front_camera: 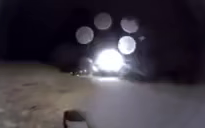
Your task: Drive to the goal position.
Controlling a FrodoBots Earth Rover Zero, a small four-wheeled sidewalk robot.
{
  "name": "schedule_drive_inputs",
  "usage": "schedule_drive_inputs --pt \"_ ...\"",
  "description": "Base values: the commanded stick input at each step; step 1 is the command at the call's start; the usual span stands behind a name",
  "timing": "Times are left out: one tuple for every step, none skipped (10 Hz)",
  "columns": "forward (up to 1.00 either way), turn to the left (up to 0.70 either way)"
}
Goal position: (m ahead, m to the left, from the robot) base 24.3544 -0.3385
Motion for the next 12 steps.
schedule_drive_inputs --pt "1.0 0.0" --pt "1.0 0.0" --pt "1.0 0.0" --pt "1.0 0.0" --pt "1.0 0.0" --pt "1.0 0.0" --pt "1.0 0.0" --pt "1.0 0.0" --pt "1.0 0.02" --pt "1.0 0.22" --pt "1.0 0.37" --pt "1.0 0.25"
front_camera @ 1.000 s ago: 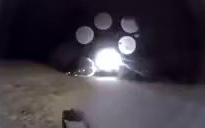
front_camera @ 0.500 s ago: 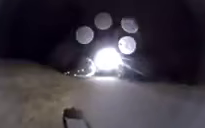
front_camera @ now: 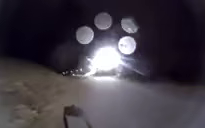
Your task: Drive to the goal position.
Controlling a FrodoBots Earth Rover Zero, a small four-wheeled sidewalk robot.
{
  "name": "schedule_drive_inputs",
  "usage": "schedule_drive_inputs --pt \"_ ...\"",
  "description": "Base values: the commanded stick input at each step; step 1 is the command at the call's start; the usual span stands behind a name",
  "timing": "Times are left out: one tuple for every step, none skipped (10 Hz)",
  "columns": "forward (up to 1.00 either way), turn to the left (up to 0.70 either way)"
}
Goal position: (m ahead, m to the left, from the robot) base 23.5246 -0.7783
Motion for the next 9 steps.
schedule_drive_inputs --pt "1.0 0.03" --pt "1.0 0.0" --pt "1.0 0.0" --pt "1.0 0.0" --pt "1.0 0.0" --pt "1.0 0.0" --pt "1.0 0.0" --pt "1.0 0.25" --pt "1.0 0.39"
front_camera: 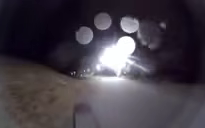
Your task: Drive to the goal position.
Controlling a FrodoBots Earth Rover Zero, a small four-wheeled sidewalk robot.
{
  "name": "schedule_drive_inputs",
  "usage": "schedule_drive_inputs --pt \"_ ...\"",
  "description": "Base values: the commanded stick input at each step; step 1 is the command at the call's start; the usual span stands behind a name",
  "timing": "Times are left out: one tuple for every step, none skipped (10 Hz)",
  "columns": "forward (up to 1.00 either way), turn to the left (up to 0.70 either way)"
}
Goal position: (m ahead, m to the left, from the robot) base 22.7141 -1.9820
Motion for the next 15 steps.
schedule_drive_inputs --pt "1.0 0.18" --pt "1.0 0.0" --pt "1.0 0.0" --pt "1.0 0.0" --pt "1.0 0.0" --pt "1.0 0.0" --pt "1.0 0.0" --pt "1.0 0.0" --pt "1.0 0.0" --pt "1.0 0.0" --pt "1.0 0.0" --pt "1.0 0.0" --pt "1.0 0.0" --pt "1.0 0.0" --pt "1.0 0.0"
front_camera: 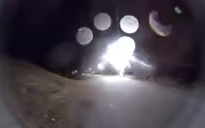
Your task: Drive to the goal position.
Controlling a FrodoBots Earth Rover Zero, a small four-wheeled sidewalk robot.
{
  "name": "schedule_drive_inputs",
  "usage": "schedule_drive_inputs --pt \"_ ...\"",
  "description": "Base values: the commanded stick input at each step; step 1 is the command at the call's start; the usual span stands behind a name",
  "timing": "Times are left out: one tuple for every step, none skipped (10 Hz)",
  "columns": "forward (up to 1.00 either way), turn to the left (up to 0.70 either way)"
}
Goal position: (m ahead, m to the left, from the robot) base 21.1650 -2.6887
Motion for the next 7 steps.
schedule_drive_inputs --pt "1.0 0.0" --pt "1.0 0.0" --pt "1.0 0.0" --pt "1.0 -0.07" --pt "1.0 -0.38" --pt "1.0 -0.29" --pt "1.0 -0.01"
